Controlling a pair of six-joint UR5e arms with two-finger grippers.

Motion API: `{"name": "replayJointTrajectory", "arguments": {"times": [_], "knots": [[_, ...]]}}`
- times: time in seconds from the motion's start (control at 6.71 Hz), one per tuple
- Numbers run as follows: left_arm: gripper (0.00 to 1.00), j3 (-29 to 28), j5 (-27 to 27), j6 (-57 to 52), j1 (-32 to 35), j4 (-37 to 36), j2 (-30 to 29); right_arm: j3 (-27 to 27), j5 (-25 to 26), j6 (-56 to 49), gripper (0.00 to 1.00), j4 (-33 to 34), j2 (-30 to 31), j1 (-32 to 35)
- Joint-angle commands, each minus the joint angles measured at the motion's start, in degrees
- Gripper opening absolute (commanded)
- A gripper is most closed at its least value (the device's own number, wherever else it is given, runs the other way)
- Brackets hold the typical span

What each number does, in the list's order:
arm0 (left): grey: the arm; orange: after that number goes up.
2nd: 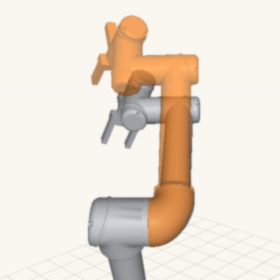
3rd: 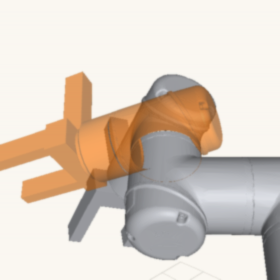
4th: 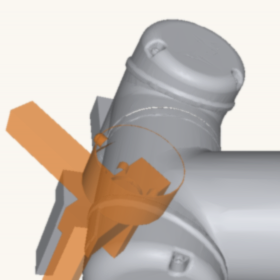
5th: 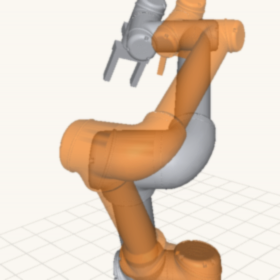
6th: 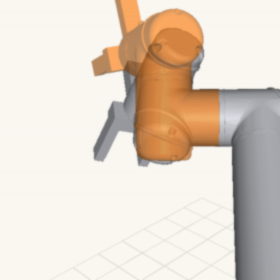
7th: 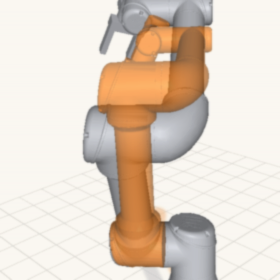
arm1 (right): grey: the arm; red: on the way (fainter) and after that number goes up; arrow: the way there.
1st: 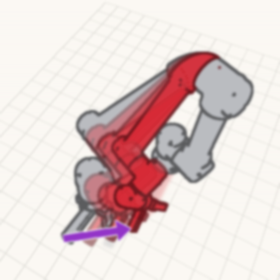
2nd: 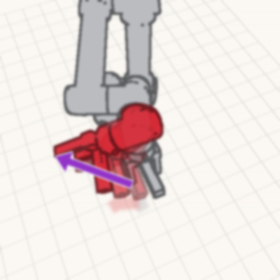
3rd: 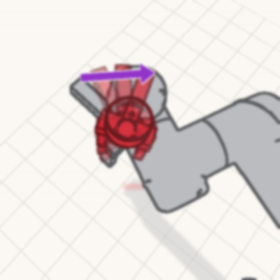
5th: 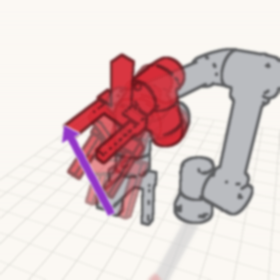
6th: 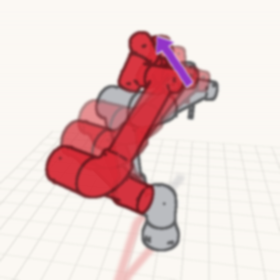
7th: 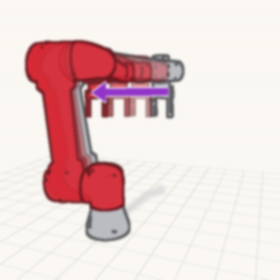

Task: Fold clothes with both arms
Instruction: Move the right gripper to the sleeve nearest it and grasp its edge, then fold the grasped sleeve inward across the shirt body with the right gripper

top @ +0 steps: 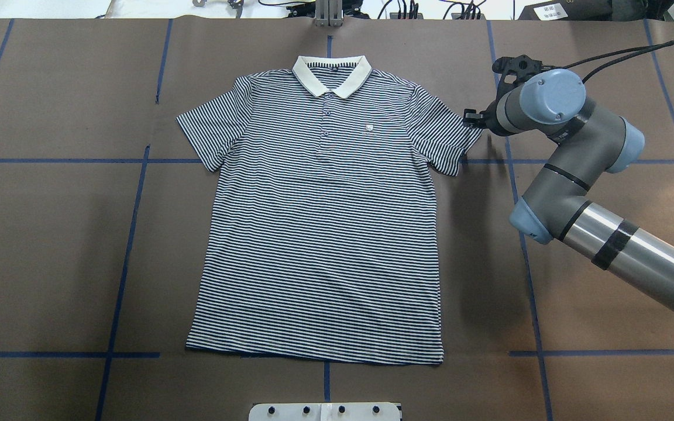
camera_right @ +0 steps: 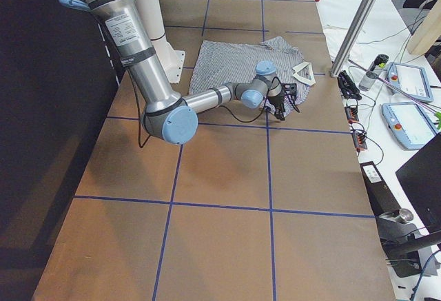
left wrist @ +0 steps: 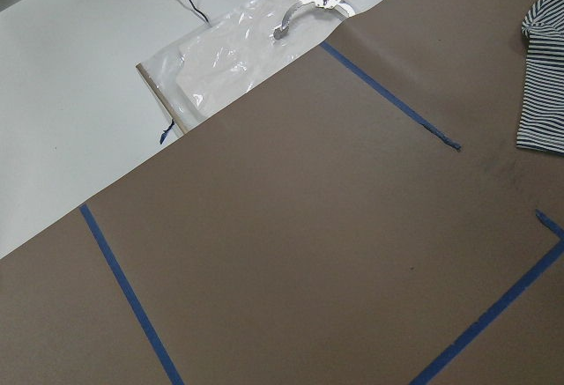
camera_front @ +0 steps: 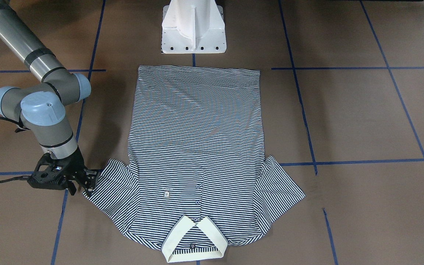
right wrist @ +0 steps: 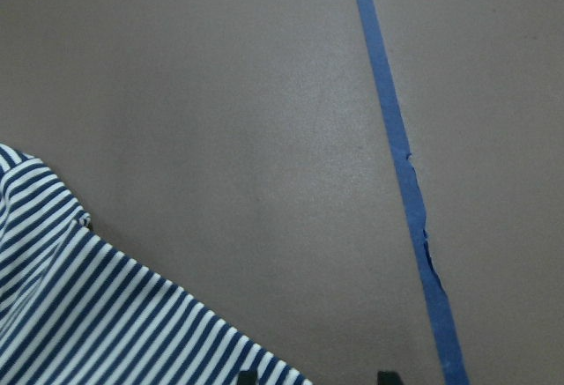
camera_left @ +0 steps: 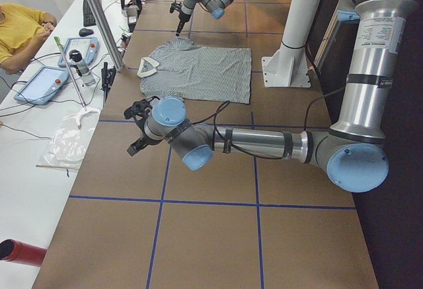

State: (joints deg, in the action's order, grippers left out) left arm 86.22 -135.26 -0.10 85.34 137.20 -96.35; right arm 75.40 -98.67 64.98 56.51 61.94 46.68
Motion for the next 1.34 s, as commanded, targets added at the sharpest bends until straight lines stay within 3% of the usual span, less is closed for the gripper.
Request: {"name": "replayJointTrajectory", "arguments": {"times": [0.0, 0.74, 0.89, 1.04, 1.19], "knots": [[1.00, 0.1, 0.0, -0.2, 0.0, 0.0, 0.1, -0.3, 0.0, 0.1, 0.54, -0.1, -0.1, -0.1], [1.00, -1.1, 0.0, -0.2, 0.0, 2.5, 0.8, -1.1, 0.0, 0.0, 0.48, 0.0, -0.1, -0.9], [1.00, -1.1, 0.0, -0.2, 0.0, 2.6, 0.8, -1.1, 0.0, 0.1, 0.36, 0.0, -0.1, -0.8], [1.00, -1.1, -0.1, -0.2, 0.0, 2.7, 0.8, -1.0, 0.0, 0.3, 0.06, 0.0, -0.4, -0.8], [1.00, -1.1, 0.0, -0.2, 0.0, 2.7, 0.8, -1.0, 0.0, 0.2, 0.00, 0.0, -1.1, -0.8]]}}
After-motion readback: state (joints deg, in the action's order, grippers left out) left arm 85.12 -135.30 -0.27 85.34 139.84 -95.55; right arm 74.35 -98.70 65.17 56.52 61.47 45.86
